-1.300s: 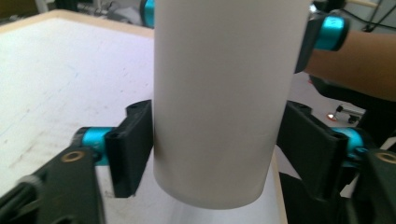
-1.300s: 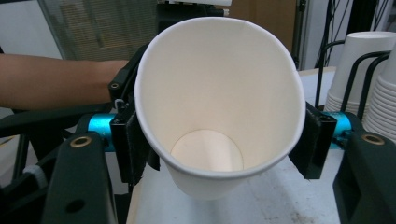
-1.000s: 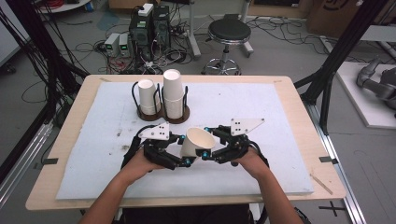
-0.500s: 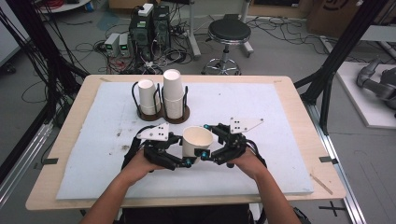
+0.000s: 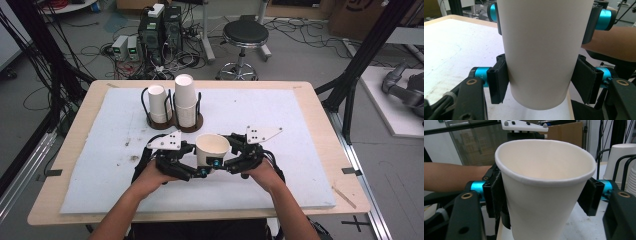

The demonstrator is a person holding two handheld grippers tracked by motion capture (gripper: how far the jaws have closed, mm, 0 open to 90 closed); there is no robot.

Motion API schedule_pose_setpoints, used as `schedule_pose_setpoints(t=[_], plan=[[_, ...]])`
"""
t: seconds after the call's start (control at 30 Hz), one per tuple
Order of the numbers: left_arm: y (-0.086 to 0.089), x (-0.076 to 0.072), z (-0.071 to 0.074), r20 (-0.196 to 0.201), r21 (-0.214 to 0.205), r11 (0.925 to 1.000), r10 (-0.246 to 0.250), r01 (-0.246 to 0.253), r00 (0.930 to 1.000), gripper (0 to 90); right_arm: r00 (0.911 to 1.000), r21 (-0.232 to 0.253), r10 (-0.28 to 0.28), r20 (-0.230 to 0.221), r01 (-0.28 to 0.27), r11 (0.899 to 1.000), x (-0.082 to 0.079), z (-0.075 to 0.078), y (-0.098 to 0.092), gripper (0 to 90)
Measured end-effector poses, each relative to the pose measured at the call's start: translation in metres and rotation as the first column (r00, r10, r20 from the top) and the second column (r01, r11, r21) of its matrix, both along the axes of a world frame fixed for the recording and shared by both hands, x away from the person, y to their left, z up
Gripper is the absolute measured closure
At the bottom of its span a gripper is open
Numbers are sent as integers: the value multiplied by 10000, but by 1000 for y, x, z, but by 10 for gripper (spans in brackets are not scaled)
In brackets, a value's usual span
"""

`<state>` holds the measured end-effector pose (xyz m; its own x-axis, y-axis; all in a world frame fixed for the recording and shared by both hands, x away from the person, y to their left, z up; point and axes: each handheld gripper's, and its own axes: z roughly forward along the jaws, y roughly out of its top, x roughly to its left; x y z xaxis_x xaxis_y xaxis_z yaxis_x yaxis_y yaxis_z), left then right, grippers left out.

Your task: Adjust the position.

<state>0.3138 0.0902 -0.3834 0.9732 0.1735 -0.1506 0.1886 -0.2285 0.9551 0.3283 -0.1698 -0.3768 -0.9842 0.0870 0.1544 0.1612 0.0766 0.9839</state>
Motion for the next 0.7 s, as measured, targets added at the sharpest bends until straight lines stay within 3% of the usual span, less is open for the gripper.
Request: schedule_pose_setpoints(t=[0.17, 0.37, 0.57, 0.7], plan=[[2, -1, -5, -150, 563, 9969, 555, -545, 9983, 281, 9988, -582, -404, 271, 419, 9974, 0, 0, -2, 356], [24, -1, -8, -185, 347, 9902, 1357, -1350, 9906, 260, 9905, -1159, -1235, 609, 1299, 9847, 4, 2, -15, 363], [47, -1, -5, -30, 152, 9734, 2286, -2286, 9735, 227, 9843, -1540, -1621, 700, 1712, 9731, 6, 0, -24, 363], [59, -1, -5, 5, -26, 9624, 2716, -2716, 9624, 227, 9828, -1579, -1715, 679, 1804, 9708, 7, -1, -26, 362]])
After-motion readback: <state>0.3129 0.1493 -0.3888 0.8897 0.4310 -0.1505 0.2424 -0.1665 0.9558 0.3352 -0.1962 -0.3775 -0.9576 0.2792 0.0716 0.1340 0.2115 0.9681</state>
